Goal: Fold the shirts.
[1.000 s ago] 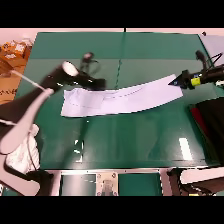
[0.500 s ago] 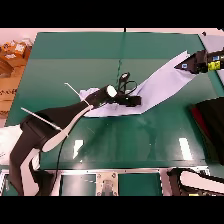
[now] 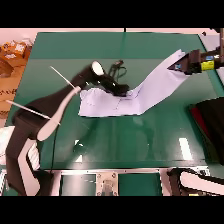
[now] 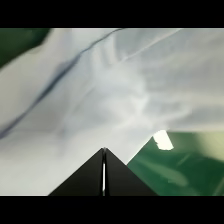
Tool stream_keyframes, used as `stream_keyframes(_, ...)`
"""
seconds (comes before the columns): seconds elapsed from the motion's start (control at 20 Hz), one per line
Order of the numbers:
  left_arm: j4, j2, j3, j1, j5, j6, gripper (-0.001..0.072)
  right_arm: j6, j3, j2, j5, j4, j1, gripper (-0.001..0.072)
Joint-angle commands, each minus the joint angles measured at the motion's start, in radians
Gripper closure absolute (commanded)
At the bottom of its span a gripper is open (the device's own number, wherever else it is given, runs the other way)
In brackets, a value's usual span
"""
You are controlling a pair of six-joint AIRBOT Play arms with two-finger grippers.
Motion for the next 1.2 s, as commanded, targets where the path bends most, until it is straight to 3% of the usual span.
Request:
stream_keyframes(0.0,0.363,0.071,0.145,0.128,-0.311,-0.076,0.0683,0.067,-0.016,-0.002,-0.131,0.008,0.165,0.0695)
stream_keyframes(0.2,0.574,0.192,0.151,0.29,-0.426,-0.079,0.0682,0.12,-0.064,-0.066,-0.432,0.009,0.47,0.0695)
stream_keyframes(0.45,0.588,0.242,0.15,0.445,-0.442,-0.076,0.0682,0.122,-0.065,-0.348,-0.969,0.045,0.849,0.0694)
stream_keyframes(0.5,0.588,0.242,0.15,0.462,-0.45,-0.072,0.0682,0.122,-0.06,-0.418,-1.06,0.103,0.903,0.0614)
stream_keyframes(0.55,0.588,0.242,0.15,0.474,-0.455,-0.068,0.0683,0.122,-0.044,-0.49,-1.103,0.167,0.943,0.0402)
stream_keyframes(0.6,0.588,0.242,0.15,0.482,-0.457,-0.068,0.0682,0.122,-0.026,-0.542,-1.088,0.211,0.961,0.0268)
stream_keyframes(0.65,0.59,0.242,0.15,0.486,-0.459,-0.062,0.0682,0.122,-0.019,-0.57,-1.046,0.222,0.964,0.0261)
stream_keyframes(0.7,0.591,0.242,0.15,0.486,-0.46,-0.044,0.0682,0.122,-0.019,-0.571,-1.006,0.21,0.951,0.0284)
stream_keyframes(0.75,0.591,0.242,0.15,0.486,-0.459,-0.042,0.0683,0.122,-0.019,-0.56,-0.951,0.205,0.92,0.0397)
stream_keyframes(0.85,0.587,0.242,0.15,0.486,-0.458,-0.043,0.0682,0.118,-0.019,-0.52,-0.829,0.202,0.818,0.0697)
stream_keyframes(1.0,0.587,0.242,0.15,0.486,-0.458,-0.043,0.0683,0.088,-0.023,-0.43,-0.622,0.136,0.638,0.0695)
stream_keyframes(1.15,0.587,0.242,0.15,0.486,-0.459,-0.049,0.0683,0.097,-0.171,-0.264,-0.567,0.02,0.449,0.0695)
